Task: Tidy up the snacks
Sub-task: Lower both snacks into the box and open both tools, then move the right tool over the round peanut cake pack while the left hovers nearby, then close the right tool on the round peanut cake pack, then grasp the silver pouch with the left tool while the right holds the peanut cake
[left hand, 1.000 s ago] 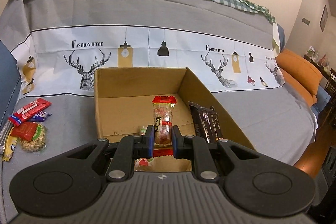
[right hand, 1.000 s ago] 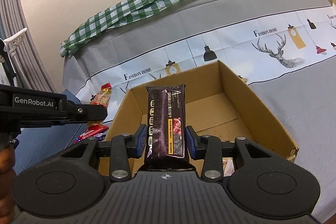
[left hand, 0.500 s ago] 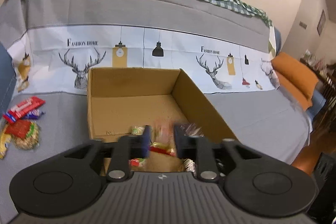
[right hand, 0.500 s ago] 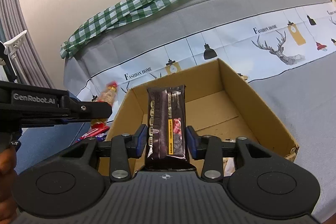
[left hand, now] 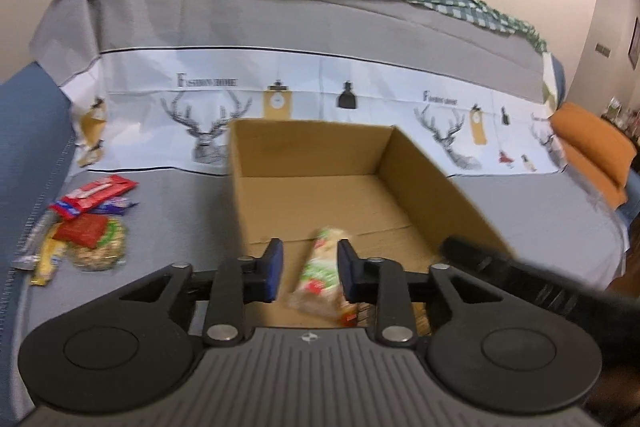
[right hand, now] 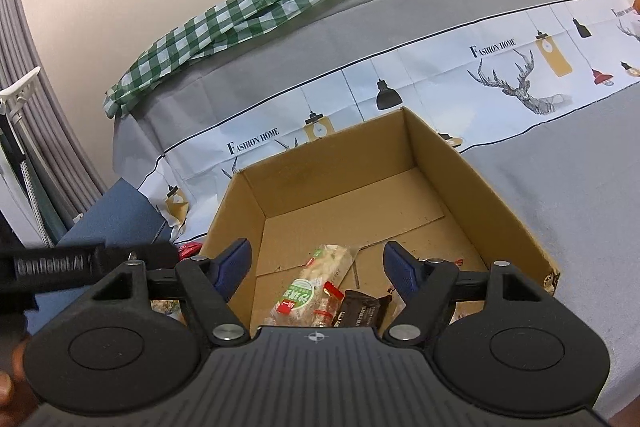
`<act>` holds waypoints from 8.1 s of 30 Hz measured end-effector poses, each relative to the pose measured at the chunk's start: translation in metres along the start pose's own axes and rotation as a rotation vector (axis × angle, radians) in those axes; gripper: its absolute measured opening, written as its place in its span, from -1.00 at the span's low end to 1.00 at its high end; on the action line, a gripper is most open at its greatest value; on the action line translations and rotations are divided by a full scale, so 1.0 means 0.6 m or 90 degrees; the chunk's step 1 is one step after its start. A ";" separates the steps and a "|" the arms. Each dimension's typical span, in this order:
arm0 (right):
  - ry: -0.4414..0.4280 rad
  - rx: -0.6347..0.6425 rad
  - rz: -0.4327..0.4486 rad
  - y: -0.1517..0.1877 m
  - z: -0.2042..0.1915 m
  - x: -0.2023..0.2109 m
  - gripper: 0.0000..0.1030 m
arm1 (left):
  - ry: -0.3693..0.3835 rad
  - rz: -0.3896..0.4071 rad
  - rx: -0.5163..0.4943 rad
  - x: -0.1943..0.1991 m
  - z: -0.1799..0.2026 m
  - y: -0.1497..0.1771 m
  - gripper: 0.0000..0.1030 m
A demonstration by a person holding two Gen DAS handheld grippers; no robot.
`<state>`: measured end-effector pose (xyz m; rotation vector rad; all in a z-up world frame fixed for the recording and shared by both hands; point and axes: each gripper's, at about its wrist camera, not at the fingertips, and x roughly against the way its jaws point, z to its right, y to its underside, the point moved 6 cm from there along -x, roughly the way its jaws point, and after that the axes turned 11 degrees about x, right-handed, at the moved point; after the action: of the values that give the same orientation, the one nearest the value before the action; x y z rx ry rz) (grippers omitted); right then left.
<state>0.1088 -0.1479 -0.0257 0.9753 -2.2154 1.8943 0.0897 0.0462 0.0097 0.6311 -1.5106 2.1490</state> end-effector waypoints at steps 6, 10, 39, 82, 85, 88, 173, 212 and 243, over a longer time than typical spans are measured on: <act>0.006 0.008 -0.003 0.000 -0.002 0.000 0.45 | -0.055 0.020 0.000 0.016 -0.121 0.017 -0.50; 0.013 0.020 -0.011 0.001 -0.007 -0.003 0.45 | -0.117 0.032 -0.035 0.008 -0.215 0.027 -0.50; -0.084 0.224 -0.063 -0.043 -0.294 -0.121 0.54 | -0.168 0.099 0.027 0.028 -0.353 0.061 -0.03; -0.197 0.371 -0.366 0.089 -0.454 -0.445 -0.92 | -0.166 0.096 0.075 0.026 -0.381 0.051 0.07; -0.195 0.377 -0.384 0.096 -0.440 -0.410 -0.90 | -0.168 0.099 0.078 0.030 -0.380 0.052 0.08; -0.204 0.350 -0.367 0.088 -0.438 -0.390 -0.54 | -0.169 0.103 0.077 0.034 -0.380 0.053 0.08; -0.248 0.314 -0.315 0.236 -0.341 -0.162 0.55 | -0.289 -0.040 -0.033 -0.183 -0.393 -0.028 -0.30; -0.250 0.320 -0.313 0.234 -0.340 -0.158 0.56 | -0.382 -0.050 0.003 -0.229 -0.458 -0.018 -0.40; -0.212 0.398 -0.272 0.256 -0.349 -0.146 0.56 | -0.202 -0.226 0.163 -0.068 -0.430 0.096 -0.10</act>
<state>0.0305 0.0847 -0.1471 1.7900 -1.3413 2.3574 0.0584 0.2691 -0.1351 1.2765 -1.1600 2.0421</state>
